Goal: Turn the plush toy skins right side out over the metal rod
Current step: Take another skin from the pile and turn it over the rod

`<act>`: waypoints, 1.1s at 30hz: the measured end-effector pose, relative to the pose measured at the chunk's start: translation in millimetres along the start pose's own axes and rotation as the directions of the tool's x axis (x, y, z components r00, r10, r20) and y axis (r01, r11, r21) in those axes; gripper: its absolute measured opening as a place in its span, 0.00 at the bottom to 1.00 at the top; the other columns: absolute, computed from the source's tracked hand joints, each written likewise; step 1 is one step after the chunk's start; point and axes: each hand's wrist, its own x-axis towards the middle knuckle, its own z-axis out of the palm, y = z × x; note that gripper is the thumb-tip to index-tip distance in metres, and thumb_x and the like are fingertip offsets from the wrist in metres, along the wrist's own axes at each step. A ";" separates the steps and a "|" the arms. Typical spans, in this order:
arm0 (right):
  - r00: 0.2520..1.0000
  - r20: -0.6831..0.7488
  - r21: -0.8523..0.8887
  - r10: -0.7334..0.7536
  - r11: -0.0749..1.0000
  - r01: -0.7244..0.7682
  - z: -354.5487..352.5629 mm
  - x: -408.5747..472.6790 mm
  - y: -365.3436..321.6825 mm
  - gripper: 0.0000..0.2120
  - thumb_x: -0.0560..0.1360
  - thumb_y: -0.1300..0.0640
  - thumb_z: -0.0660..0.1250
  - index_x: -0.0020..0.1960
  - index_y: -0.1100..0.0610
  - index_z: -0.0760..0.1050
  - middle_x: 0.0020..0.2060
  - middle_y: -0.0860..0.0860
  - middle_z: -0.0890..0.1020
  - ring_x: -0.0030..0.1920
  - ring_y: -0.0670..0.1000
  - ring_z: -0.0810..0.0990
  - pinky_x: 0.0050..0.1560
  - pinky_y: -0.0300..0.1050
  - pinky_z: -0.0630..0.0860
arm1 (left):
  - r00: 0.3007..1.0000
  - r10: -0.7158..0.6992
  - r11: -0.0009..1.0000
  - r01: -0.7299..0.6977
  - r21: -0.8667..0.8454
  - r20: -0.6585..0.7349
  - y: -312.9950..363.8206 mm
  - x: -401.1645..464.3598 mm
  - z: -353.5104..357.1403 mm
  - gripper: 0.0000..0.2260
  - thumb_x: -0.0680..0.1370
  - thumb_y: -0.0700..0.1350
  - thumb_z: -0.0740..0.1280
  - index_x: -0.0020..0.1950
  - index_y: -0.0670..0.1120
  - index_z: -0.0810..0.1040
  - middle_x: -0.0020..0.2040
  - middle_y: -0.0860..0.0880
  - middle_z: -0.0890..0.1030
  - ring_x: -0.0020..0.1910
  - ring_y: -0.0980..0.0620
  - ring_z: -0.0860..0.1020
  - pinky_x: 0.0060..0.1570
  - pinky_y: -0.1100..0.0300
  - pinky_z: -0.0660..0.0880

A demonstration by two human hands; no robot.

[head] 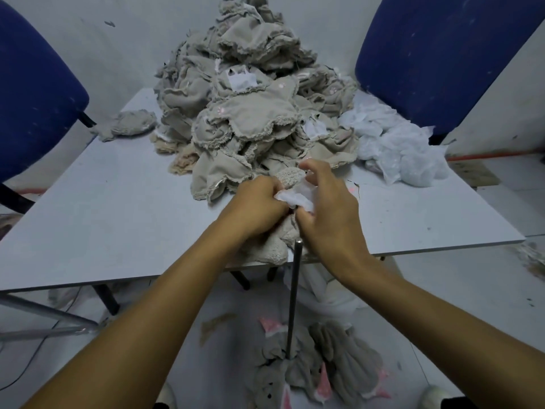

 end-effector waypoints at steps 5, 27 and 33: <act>0.969 0.098 -0.172 -0.228 0.955 0.242 4.3 -10.5 -0.7 0.22 0.65 0.73 0.67 0.58 0.64 0.77 0.51 0.59 0.80 0.48 0.60 0.74 0.44 0.39 0.59 | 0.982 -0.093 0.882 0.157 -0.443 0.163 -9.1 0.0 -7.4 0.11 0.75 0.29 0.65 0.51 0.44 0.75 0.32 0.42 0.77 0.25 0.49 0.75 0.31 0.54 0.75; 0.812 0.339 -0.101 -0.475 0.840 0.533 -1.7 -10.8 19.2 0.11 0.76 0.65 0.70 0.58 0.62 0.80 0.50 0.53 0.83 0.46 0.57 0.75 0.45 0.45 0.73 | 1.000 0.021 0.905 -0.024 -0.425 -0.011 -30.7 -8.7 -19.0 0.11 0.73 0.28 0.64 0.43 0.43 0.79 0.28 0.46 0.76 0.25 0.51 0.73 0.33 0.53 0.74; 0.857 0.288 -0.223 -0.427 0.841 0.493 6.4 -13.3 14.7 0.16 0.73 0.62 0.71 0.60 0.57 0.81 0.54 0.53 0.82 0.46 0.60 0.75 0.34 0.52 0.77 | 0.996 0.078 0.910 -0.089 -0.405 -0.043 -30.0 -11.6 -17.2 0.13 0.75 0.30 0.66 0.39 0.47 0.79 0.35 0.43 0.78 0.28 0.53 0.73 0.32 0.57 0.71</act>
